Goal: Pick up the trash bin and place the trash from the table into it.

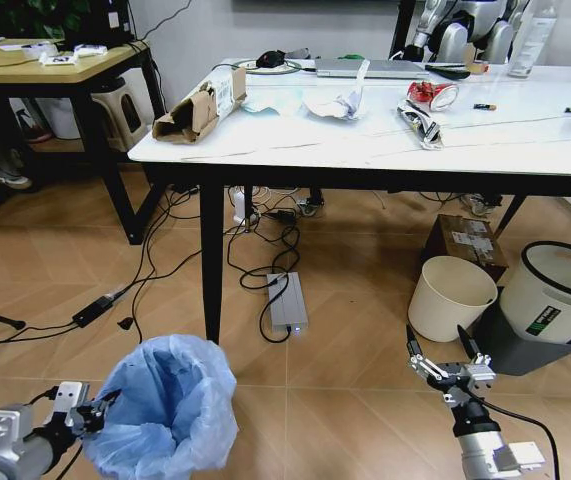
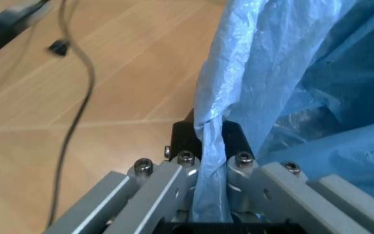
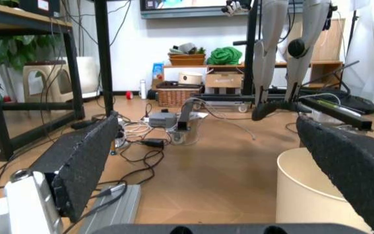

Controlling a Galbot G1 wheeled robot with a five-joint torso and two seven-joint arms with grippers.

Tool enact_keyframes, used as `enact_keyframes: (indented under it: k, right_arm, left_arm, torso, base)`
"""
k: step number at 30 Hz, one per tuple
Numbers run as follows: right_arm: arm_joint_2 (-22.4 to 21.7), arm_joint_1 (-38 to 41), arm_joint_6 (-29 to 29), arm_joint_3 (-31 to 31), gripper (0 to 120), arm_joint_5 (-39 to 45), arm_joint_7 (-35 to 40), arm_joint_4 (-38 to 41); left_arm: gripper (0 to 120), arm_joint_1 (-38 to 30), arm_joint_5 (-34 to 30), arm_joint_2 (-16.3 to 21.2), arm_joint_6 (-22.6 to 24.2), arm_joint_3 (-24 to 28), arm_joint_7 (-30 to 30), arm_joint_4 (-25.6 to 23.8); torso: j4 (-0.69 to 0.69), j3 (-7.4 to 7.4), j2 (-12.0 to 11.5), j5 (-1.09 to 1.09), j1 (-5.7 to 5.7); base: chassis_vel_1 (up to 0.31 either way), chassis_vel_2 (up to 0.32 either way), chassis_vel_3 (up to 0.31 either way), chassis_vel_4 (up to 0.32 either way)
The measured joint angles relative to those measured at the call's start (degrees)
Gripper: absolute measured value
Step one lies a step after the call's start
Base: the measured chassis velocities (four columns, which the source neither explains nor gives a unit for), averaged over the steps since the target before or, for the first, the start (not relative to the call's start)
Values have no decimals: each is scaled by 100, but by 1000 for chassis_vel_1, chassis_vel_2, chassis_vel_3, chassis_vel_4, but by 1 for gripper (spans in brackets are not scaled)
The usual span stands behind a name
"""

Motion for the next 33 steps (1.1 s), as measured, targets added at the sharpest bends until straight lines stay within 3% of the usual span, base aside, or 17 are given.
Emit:
enact_keyframes:
  k: [16, 33]
  right_arm:
    - [22, 114, 76, 73, 100, 69, -30, -459]
    - [223, 286, 222, 202, 100, 53, -108, -888]
  left_arm:
    - [0, 414, -8, 241, -131, 266, -351, -1158]
    - [0, 539, -95, 317, 430, 488, -1262, -1798]
  torso:
    - [-1, 0, 0, -1, 0]
    - [0, 0, 0, -1, 0]
  base:
    - [0, 0, 0, 0]
    - [0, 0, 0, 0]
